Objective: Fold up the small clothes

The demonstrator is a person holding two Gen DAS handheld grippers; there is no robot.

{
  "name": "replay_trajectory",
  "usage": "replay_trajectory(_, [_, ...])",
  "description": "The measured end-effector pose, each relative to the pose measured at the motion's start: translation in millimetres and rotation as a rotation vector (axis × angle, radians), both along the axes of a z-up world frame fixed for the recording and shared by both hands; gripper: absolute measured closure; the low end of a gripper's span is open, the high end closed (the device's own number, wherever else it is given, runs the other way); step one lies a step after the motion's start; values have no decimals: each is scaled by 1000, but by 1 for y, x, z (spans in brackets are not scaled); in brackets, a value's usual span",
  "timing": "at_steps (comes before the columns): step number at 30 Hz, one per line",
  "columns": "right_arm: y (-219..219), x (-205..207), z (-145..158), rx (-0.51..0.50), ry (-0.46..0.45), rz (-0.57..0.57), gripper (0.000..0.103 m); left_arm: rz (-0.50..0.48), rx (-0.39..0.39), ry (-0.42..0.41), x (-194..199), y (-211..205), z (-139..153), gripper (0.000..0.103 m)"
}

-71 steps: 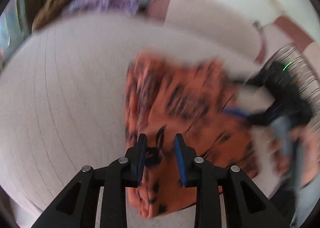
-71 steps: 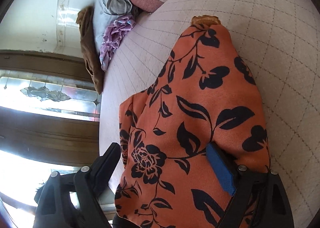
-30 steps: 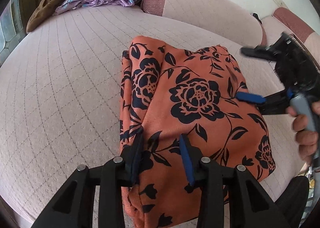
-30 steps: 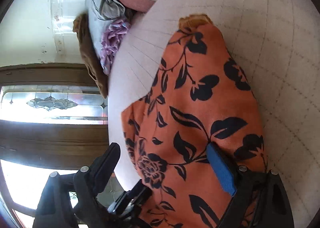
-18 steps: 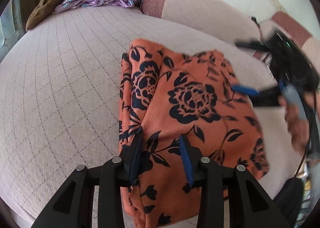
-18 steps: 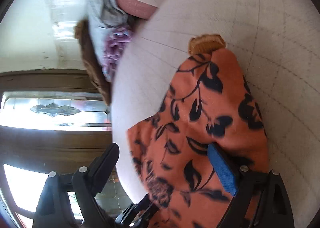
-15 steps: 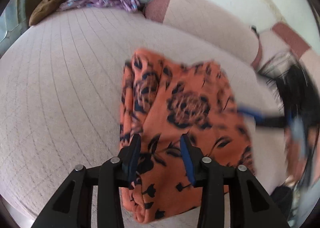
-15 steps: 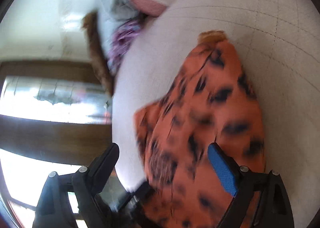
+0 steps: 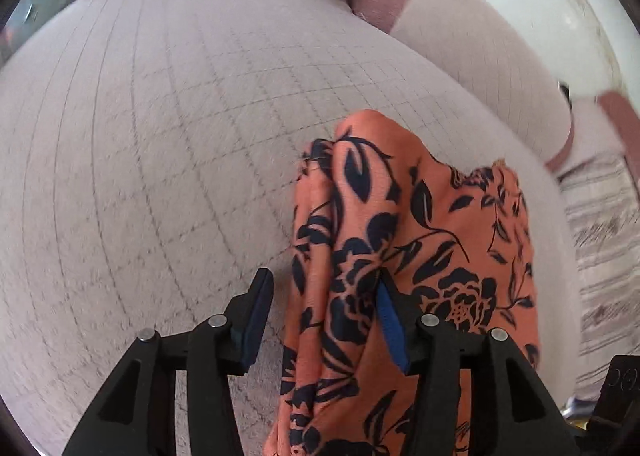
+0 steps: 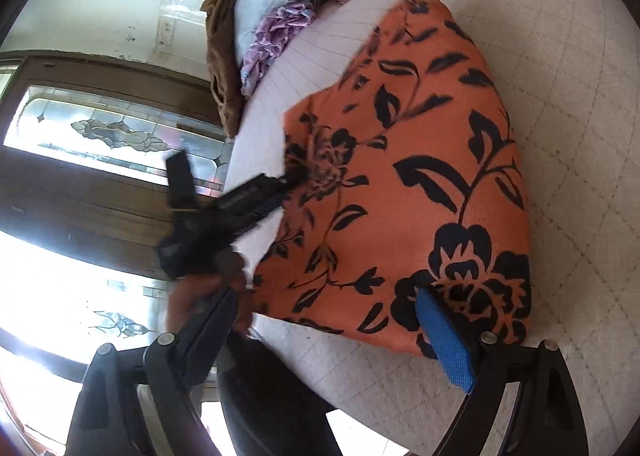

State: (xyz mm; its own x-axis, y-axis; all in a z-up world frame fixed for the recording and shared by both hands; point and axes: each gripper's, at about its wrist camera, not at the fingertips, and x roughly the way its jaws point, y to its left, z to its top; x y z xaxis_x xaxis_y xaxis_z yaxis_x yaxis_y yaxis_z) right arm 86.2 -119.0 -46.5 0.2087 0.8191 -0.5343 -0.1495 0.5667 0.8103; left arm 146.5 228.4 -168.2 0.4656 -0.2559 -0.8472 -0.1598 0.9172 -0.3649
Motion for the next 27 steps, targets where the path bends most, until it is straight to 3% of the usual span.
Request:
replay_trajectory(7, [8, 59, 30, 50, -48, -9, 11, -23, 82, -38, -12, -15, 18, 51])
replay_trajectory(8, [10, 66, 26, 54, -35, -1, 11, -35, 93, -53, -18, -17, 25, 52])
replay_trajectory(10, [14, 81, -3, 25, 80, -4, 10, -71, 96, -111, -32, -21, 42, 54])
replay_trajectory(11, [16, 84, -16, 48, 113, 2, 10, -77, 133, -125, -40, -25, 44, 54])
replay_trajectory(13, [13, 81, -18, 74, 81, -2, 10, -101, 222, -65, -45, -31, 24, 53])
replay_trajectory(14, [12, 79, -14, 78, 72, -5, 10, -95, 214, -22, -44, -27, 7, 50])
replay_trajectory(15, [12, 78, -13, 76, 71, -5, 10, -66, 147, -23, -46, -17, 1, 49])
replay_trajectory(18, [13, 74, -14, 60, 53, 19, 10, -47, 106, -62, -47, -11, 25, 52])
replay_trajectory(22, [17, 74, -14, 49, 43, 19, 10, -84, 145, -139, -15, -14, 55, 52])
replay_trajectory(24, [15, 71, -14, 47, 41, 18, 10, -94, 112, -83, 20, -8, 45, 52])
replay_trajectory(26, [15, 71, -15, 55, 39, 18, 10, -55, 190, 2, 52, -1, 22, 51])
replay_trajectory(27, [13, 71, -15, 61, 41, 17, 10, -32, 184, 30, 59, 5, 12, 47])
